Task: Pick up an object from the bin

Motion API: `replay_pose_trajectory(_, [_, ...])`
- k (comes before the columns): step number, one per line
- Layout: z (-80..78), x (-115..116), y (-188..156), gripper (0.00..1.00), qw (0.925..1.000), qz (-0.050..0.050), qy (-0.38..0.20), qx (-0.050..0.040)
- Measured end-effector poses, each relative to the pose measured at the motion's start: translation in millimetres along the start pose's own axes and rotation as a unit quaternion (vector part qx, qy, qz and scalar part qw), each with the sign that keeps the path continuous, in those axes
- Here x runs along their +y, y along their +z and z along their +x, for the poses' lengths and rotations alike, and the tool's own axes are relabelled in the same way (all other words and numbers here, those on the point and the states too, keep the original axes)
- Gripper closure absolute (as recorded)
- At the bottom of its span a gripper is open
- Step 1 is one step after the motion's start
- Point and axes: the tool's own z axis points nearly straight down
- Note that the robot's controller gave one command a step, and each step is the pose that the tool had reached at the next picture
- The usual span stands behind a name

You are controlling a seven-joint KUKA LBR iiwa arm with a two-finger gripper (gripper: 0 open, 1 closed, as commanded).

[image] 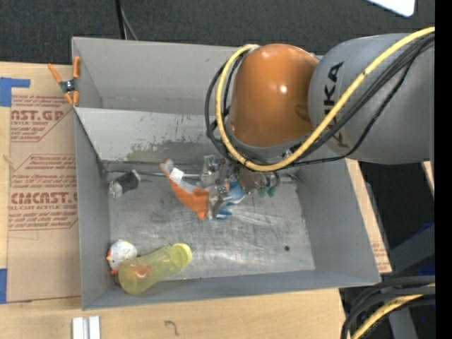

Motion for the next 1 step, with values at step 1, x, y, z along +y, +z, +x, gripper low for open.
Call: replay_pose_trajectory(1, [0.2,0.0,0.3,1.00,1.0000,0.000,0.000,0.0003])
